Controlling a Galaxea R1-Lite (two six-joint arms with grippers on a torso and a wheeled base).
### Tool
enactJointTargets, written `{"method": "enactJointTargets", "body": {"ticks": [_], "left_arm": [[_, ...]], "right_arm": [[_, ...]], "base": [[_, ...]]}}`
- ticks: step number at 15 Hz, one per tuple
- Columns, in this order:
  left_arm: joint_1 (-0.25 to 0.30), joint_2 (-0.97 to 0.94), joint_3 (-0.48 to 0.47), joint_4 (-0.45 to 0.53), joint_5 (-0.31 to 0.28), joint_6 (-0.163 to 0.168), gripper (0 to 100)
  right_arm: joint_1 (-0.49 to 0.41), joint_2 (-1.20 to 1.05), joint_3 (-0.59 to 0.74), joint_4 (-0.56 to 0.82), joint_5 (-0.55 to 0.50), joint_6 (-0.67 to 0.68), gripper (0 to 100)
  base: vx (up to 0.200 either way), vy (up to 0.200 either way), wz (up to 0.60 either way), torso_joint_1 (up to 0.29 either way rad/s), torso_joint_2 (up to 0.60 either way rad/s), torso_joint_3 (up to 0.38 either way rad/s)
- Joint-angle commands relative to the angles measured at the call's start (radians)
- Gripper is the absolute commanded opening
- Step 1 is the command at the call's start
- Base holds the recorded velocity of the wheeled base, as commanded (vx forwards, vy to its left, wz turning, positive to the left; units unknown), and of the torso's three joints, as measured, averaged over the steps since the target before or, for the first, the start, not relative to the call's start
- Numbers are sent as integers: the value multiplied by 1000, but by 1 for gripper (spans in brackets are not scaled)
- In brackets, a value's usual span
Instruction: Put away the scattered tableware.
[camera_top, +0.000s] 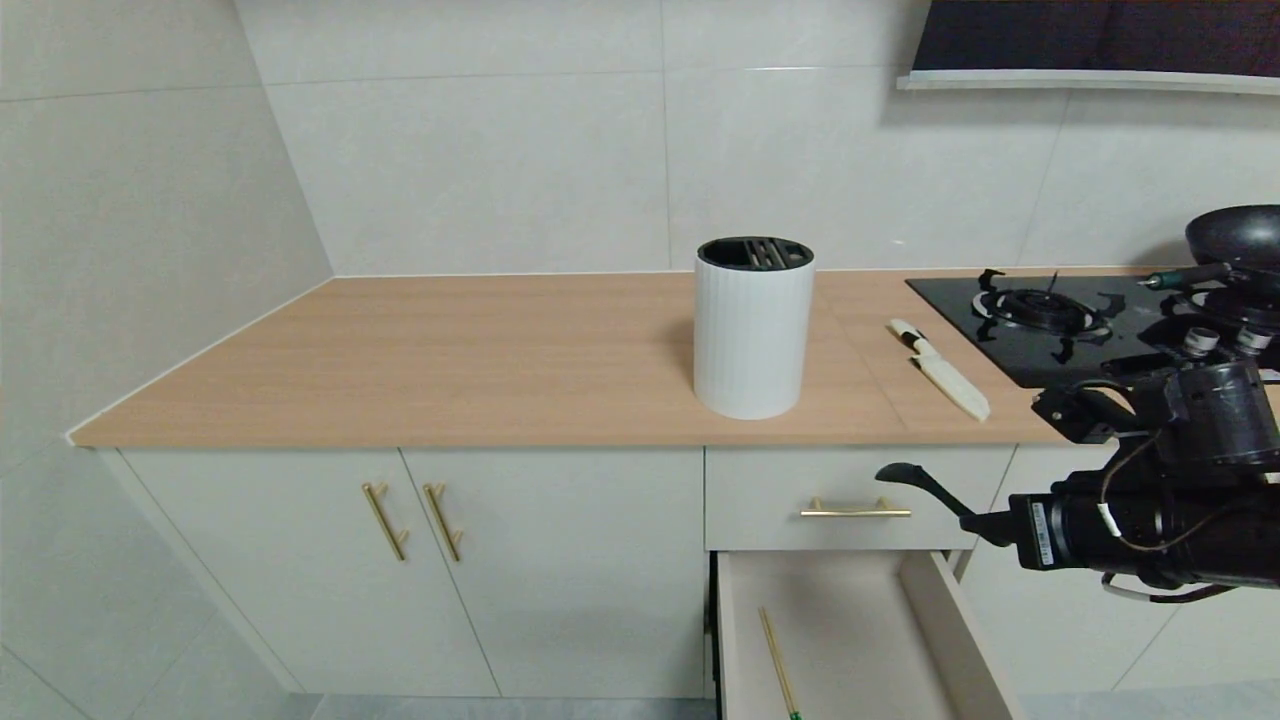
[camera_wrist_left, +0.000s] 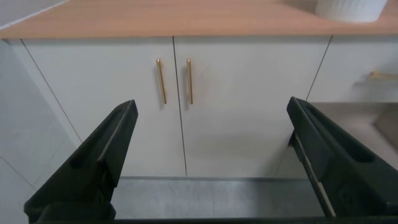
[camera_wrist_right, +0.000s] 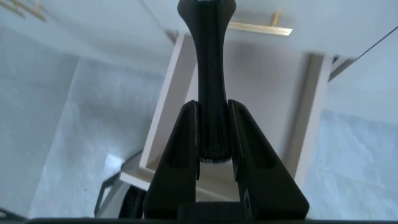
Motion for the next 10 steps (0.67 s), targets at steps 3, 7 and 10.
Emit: {"method": "enactJointTargets", "body": {"ticks": [3,7,10], "left_arm": [[1,2,0,0,0,0,100],[1,2,0,0,0,0,100],[1,2,0,0,0,0,100]], "right_arm": [[18,53,5,-1,-2,0,0],[18,87,5,-3,-2,0,0],[18,119,5,-5,-2,0,0]], "base": [[0,0,0,-194,461,261],[0,0,0,-200,492,289],[0,0,0,-191,487,297]]}}
